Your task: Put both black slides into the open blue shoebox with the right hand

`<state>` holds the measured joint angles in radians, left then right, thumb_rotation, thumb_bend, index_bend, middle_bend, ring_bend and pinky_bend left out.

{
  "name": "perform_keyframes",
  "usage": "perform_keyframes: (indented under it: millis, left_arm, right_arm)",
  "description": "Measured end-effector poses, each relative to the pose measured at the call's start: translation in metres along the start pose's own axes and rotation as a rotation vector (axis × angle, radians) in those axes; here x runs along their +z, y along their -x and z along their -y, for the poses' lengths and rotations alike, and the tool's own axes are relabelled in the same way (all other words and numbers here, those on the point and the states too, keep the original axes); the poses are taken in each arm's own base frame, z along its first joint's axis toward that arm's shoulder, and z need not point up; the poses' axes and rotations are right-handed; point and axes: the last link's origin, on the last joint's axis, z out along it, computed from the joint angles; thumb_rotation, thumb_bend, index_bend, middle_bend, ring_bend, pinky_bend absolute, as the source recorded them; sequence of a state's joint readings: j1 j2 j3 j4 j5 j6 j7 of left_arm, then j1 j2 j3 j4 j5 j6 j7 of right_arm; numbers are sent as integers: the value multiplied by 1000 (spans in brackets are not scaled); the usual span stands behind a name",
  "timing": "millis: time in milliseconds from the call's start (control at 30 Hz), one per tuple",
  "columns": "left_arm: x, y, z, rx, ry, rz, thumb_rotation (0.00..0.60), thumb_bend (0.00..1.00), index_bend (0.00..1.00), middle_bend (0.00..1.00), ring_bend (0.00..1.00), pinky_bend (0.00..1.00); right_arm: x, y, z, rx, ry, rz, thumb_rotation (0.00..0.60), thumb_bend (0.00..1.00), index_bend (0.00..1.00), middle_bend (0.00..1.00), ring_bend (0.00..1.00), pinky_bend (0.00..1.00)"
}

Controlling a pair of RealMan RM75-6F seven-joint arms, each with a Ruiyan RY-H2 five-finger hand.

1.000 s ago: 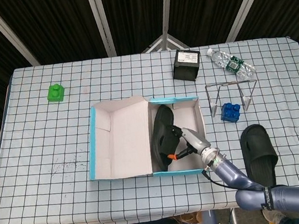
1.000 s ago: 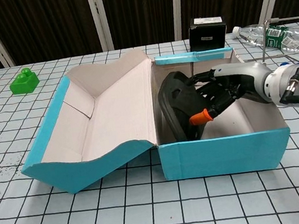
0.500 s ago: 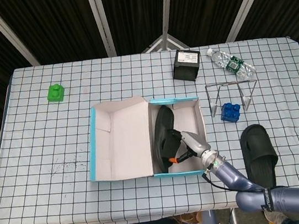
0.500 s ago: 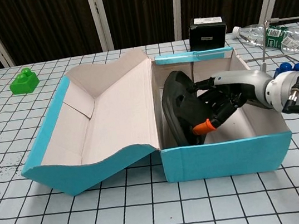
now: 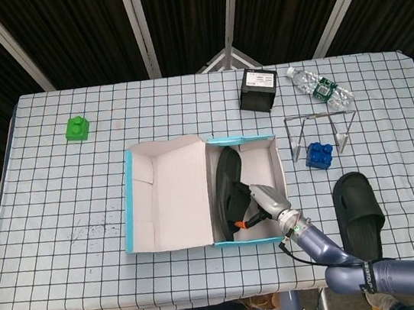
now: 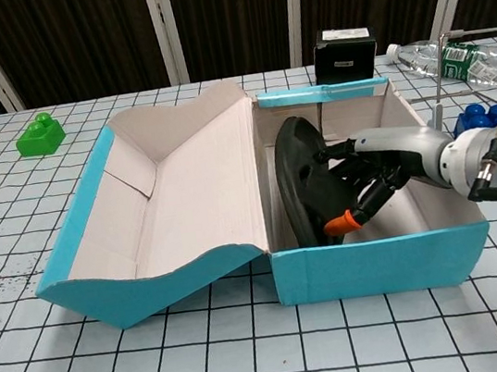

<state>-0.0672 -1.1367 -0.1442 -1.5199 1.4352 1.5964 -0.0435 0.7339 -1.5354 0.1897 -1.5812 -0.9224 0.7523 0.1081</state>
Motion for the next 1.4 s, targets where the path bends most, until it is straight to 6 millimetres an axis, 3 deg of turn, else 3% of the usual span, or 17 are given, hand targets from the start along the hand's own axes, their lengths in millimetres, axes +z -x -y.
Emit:
perform_keyframes:
  millis: [300,767,1400]
  left_arm:
    - [0,0,0,-3,-2,1,600,218,95,0,0,98]
    - [0,0,0,-3,-1,3,600,218,95,0,0,98]
    - [0,0,0,-5,-1,6,600,218,94,0,0,98]
  right_arm:
    - [-1,-2,5,-36,-9,2,600,640,440,370,388,213]
    - [-3,-4,9,-84,22,52,600,285,194,168,215,123]
    - [5,-9,18,-44,191,-96,600,282,172,164,213,112]
